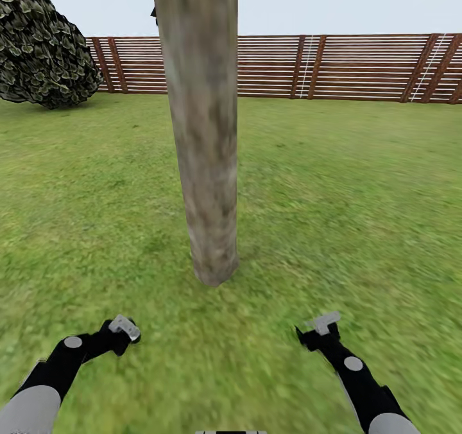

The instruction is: In the garden, pick up the pesticide atomizer on the floor and spray pesticide onto both trees until each tree trunk is fully covered.

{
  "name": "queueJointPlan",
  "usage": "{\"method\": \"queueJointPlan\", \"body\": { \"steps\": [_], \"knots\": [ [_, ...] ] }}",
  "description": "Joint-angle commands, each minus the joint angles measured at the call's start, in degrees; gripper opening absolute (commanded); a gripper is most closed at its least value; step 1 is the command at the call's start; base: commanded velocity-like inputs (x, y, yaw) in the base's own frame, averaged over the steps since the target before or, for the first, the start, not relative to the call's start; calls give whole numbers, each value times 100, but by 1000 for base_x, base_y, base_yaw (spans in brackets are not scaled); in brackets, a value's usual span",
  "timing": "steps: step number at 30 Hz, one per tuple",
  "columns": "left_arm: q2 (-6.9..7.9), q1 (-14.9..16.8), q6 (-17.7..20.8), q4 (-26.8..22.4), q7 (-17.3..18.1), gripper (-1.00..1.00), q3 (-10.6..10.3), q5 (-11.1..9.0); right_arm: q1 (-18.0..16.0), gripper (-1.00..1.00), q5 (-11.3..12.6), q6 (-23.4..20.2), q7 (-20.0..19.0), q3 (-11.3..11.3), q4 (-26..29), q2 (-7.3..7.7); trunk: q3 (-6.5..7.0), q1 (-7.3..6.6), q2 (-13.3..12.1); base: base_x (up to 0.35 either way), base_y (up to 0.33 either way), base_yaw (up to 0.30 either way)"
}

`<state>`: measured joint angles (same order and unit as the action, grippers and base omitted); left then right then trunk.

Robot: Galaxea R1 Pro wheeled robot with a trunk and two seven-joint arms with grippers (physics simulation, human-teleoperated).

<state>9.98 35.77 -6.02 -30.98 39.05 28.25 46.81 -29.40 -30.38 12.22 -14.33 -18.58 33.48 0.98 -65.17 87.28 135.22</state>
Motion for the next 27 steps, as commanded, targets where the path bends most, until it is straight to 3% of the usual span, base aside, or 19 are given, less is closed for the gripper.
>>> {"method": "queueJointPlan", "body": {
  "steps": [1, 3, 5, 7, 9, 10, 12, 14, 20, 27],
  "knots": [
    [-27, 0, 1, 98, -263, -100, 59, -104, 13, 100, -2, 2, 495, -27, -54, -4, 0, 0, 0, 0, 0, 0],
    [-84, 0, 2, 510, -1186, -100, 143, -285, 75, 100, 14, 94, 1584, -66, -530, -2, 0, 0, 0, 0, 0, 0],
    [-194, -3, 1, 780, -1968, -100, 158, -434, 104, 100, 14, 460, 1932, -76, -1046, 5, 0, 0, 0, 0, 0, 0],
    [-348, -8, 12, 971, -2322, -100, 151, -490, 237, 100, 13, 1181, 2052, -86, -1535, 25, 0, 0, 0, 0, 0, 0],
    [-410, -9, 201, 1048, -2452, -100, 159, -529, 394, 100, 20, 1855, 2094, -86, -1982, 141, 0, 0, 0, 0, 0, 0],
    [-412, -9, 279, 1052, -2462, -100, 159, -533, 407, 100, 21, 1920, 2097, -86, -2044, 153, 0, 0, 0, 0, 0, 0],
    [-411, -9, 881, 1034, -2471, -100, 147, -529, 460, 100, 23, 2168, 2101, -85, -2294, 227, 0, 0, 0, 0, 0, 0],
    [-417, -10, 1043, 1026, -2467, -100, 126, -526, 490, 100, 26, 2254, 2101, -85, -2335, 273, 0, 0, 0, 0, 0, 0],
    [-442, -78, 1090, 1070, -2431, -100, 142, -553, 582, 100, 27, 2364, 2098, -79, -2376, 281, 0, 0, 0, 31, 0, 0],
    [-463, -142, 1182, 1068, -2424, -100, 171, -787, 618, 100, 42, 2381, 2101, -84, -2380, 241, 0, 0, 0, 293, -64, 0]
  ]
}}
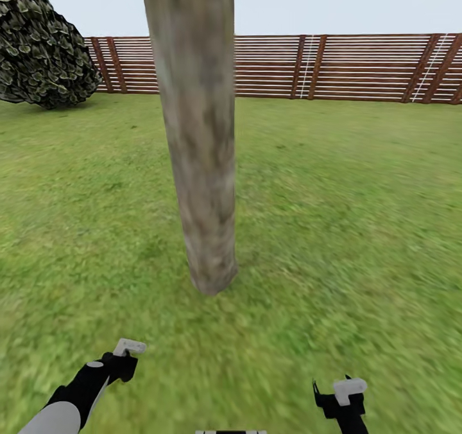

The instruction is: In the garden, pick up the pesticide atomizer on the floor and spray pesticide onto both trees until each tree trunk is fully covered.

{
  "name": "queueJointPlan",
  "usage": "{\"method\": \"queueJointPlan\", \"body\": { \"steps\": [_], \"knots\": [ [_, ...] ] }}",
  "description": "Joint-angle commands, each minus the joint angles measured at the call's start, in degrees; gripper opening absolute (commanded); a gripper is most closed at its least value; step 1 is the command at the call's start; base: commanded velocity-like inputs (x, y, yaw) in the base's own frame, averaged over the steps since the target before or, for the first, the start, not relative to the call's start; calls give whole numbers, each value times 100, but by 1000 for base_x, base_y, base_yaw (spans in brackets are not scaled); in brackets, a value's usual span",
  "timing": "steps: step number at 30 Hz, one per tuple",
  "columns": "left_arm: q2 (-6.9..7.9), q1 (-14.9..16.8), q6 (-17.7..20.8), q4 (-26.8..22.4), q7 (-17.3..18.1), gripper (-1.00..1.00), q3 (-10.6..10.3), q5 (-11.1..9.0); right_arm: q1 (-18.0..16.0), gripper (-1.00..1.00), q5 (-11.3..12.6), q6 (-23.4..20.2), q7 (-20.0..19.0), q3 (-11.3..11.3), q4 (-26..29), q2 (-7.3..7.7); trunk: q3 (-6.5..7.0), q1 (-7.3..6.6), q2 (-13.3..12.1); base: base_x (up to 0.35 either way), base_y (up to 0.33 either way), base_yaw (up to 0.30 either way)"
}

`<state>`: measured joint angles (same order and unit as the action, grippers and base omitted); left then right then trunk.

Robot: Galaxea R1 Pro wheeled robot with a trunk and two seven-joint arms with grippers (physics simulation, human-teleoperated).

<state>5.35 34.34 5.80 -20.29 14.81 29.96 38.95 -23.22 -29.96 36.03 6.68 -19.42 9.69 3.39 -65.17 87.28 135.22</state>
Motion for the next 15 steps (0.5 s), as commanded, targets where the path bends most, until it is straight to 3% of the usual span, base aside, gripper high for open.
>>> {"method": "queueJointPlan", "body": {
  "steps": [1, 4, 8, 9, 15],
  "knots": [
    [-61, 1, 5, -1, -4, -100, 1, -3, 1, 100, 6, 0, 4, -5, 6, -3, 0, 0, 0, 310, -179, 0],
    [-190, -1, 10, -4, -17, -100, 1, 0, 1, 100, 32, 1, 8, -8, 19, -4, 0, 0, 0, 308, -180, 0],
    [-252, -2, 234, -9, -22, -100, 0, 1, 1, 100, 44, 1, 9, -9, 24, 0, 0, 0, 0, 319, -139, 0],
    [-299, 0, 452, -24, -27, -100, -8, 7, 1, 100, 44, 1, 9, -11, 24, 11, 0, 0, 0, 334, -92, 0],
    [-406, -6, 589, -69, -23, -100, -29, 14, 1, 100, 43, 1, 17, -10, 17, 5, 2, 0, 0, 258, -30, -59]
  ]
}}
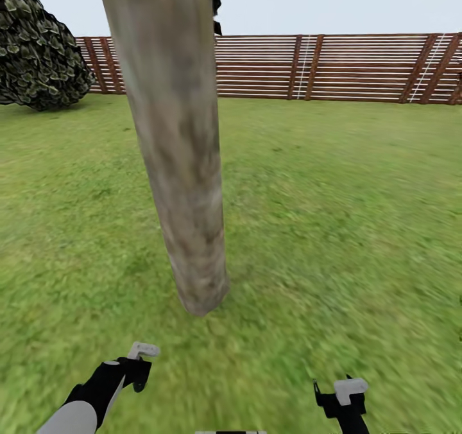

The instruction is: In the garden, pick up the pesticide atomizer on the floor and spray pesticide onto both trees until each tree trunk is fully covered.

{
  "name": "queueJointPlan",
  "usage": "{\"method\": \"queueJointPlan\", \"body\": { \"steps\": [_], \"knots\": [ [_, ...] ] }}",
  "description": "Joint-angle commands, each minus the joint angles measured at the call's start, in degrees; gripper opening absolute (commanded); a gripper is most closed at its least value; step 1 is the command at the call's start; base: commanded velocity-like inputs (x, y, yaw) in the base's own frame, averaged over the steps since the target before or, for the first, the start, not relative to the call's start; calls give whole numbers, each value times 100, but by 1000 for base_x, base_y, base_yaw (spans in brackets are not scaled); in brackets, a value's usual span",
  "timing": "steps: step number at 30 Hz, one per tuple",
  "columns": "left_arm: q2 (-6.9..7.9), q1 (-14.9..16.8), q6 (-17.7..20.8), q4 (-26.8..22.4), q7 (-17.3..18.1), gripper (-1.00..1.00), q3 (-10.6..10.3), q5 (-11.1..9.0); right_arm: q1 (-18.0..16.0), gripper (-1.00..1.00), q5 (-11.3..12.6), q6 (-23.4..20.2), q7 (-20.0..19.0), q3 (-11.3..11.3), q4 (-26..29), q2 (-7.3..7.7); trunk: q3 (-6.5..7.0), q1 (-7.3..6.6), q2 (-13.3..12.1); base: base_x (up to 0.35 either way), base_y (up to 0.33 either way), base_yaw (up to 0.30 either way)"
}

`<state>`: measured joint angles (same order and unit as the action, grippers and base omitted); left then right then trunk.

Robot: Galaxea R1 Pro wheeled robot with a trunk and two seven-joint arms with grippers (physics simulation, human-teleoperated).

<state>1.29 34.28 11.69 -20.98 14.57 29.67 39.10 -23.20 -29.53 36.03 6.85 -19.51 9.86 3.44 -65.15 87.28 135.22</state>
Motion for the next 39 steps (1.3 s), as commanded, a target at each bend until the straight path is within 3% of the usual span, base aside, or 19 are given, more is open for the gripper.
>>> {"method": "queueJointPlan", "body": {
  "steps": [1, 8, 14, 22, 27, 33, 35, 36, 39],
  "knots": [
    [-2, 0, 3, -1, 1, -100, -2, 0, 0, 100, 0, 0, 0, 0, 0, -1, 2, 0, 0, 62, -3, -230],
    [-36, 2, 9, -3, 2, -100, -11, -5, 0, 100, 0, 0, 0, 0, -6, -1, 8, 0, 0, 12, 0, -112],
    [-214, 16, 2, -7, -5, -100, -21, 5, 0, 100, -10, -8, -7, 8, -10, -1, 8, 0, 0, -63, 22, -2],
    [-217, 109, 223, -30, 33, -100, -36, 20, 0, 100, -17, -9, -8, 8, -17, -8, 8, 0, 0, -105, 29, 0],
    [-392, 318, 244, -37, 57, -100, -32, 4, 0, 100, -17, -9, -8, 8, -19, -10, 8, 0, 0, -68, 0, 0],
    [-436, 416, 238, -123, 63, -100, -27, -5, 0, 100, -17, -9, -8, 8, -19, -10, 8, 0, 0, -128, 0, 0],
    [-628, 637, 305, -312, 63, -100, -21, -14, 0, 100, -10, -9, -8, 8, -19, -6, 8, 0, 0, -3, 0, 0],
    [-576, 782, 523, -342, 70, -100, -1, -16, 0, 100, -9, -9, -8, 8, -17, -4, 8, 0, 0, 0, 0, 0],
    [-459, 772, 603, -554, 72, -100, -24, -5, 0, 100, -9, -9, -3, 8, -12, -5, 8, 0, 0, 0, 0, 0]
  ]
}}
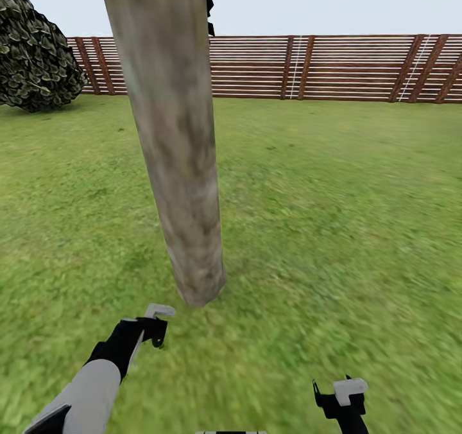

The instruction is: In the garden, pick up the pesticide atomizer on the floor and spray pesticide onto both trees until each tree trunk is fully covered.

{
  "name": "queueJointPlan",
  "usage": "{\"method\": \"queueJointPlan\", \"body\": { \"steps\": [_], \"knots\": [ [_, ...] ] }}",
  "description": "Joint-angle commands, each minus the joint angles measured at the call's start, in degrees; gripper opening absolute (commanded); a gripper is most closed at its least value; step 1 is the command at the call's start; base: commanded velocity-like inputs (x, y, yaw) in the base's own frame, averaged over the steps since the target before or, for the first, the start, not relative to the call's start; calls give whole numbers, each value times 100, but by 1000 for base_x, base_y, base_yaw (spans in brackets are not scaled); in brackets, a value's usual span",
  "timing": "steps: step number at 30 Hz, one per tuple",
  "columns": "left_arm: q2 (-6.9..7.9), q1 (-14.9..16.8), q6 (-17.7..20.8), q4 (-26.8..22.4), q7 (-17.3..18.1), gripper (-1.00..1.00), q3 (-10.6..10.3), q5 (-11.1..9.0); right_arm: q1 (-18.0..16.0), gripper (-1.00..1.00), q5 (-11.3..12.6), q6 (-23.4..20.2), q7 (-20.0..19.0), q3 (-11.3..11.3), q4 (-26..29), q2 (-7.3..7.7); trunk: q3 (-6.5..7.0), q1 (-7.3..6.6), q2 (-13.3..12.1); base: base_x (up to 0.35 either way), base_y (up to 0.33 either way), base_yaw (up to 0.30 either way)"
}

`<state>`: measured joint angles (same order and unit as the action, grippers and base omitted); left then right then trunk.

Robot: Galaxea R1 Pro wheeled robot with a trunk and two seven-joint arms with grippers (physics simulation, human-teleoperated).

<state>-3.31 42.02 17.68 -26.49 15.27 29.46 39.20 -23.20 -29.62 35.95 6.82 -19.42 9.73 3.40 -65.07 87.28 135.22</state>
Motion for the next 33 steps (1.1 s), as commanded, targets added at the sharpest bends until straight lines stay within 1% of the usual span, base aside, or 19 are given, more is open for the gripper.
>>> {"method": "queueJointPlan", "body": {
  "steps": [1, 4, 9, 11, 13, 15, 17, 20, 21, 24, 26, 29, 30, 31, 33],
  "knots": [
    [-1, -20, 7, -25, 3, -100, -16, -10, 0, 100, 0, 0, 0, 0, 1, 2, 0, 0, 0, 0, 0, 0],
    [-44, -35, 4, -40, 3, -100, -27, 4, 0, 100, 0, 0, 0, 0, -3, 3, 0, 0, 0, -141, 0, 0],
    [-106, -2, 7, -40, 11, -100, -69, -7, 0, 100, 0, 0, 1, 0, -6, 3, 0, 0, 0, -301, 0, 0],
    [-128, 30, 9, -47, 11, -100, -73, -8, 0, 100, 0, 0, 1, 0, -6, 3, 0, 0, 0, -76, 0, 0],
    [-130, 42, 13, -63, 11, -100, -93, -9, 0, 100, 0, 0, -2, 0, -6, 3, 0, 0, 0, -27, 0, 0],
    [-71, 95, 22, -238, 32, -100, -112, -15, 0, 100, 0, 0, -1, -1, -7, 3, 0, 0, 0, -6, 0, -3],
    [-60, 111, 24, -306, 176, -100, -114, -11, 0, 100, 0, 0, 2, -3, -7, 3, 0, 0, 0, -1, 0, -79],
    [-86, 114, 23, -367, 685, -100, -123, 19, 0, 100, 0, 0, 1, -8, -7, 3, 5, 0, 0, 0, 0, -207],
    [-110, 112, 23, -368, 791, -100, -118, 25, 0, 100, 0, 0, 3, -8, -5, 3, 7, 0, 0, 0, 0, -166],
    [-151, 113, 26, -357, 855, -100, -127, 20, 0, 100, -6, 0, 3, -8, -6, 3, 9, 0, 0, 0, 0, -69],
    [-175, 91, 129, -364, 869, -100, -176, 21, 0, 100, -8, 0, 2, -6, -7, 3, 9, 0, 0, 0, 0, -11],
    [-130, 84, 266, -385, 872, -100, -191, 25, 0, 100, -9, 0, 3, -5, -7, 3, 9, 0, 0, -21, 0, -3],
    [-68, 89, 291, -452, 873, -100, -193, 26, 0, 100, -9, 0, 2, -4, -7, 3, 9, 0, 0, -225, 0, -1],
    [-18, 72, 305, -592, 876, -100, -194, 19, 0, 100, -9, 0, 3, -5, -7, 3, 9, 0, 0, -280, 0, 0],
    [17, 52, 316, -850, 879, -100, -203, 8, 0, 100, -9, 0, 3, -3, -7, 3, 9, 0, 0, -308, 0, 0]
  ]
}}
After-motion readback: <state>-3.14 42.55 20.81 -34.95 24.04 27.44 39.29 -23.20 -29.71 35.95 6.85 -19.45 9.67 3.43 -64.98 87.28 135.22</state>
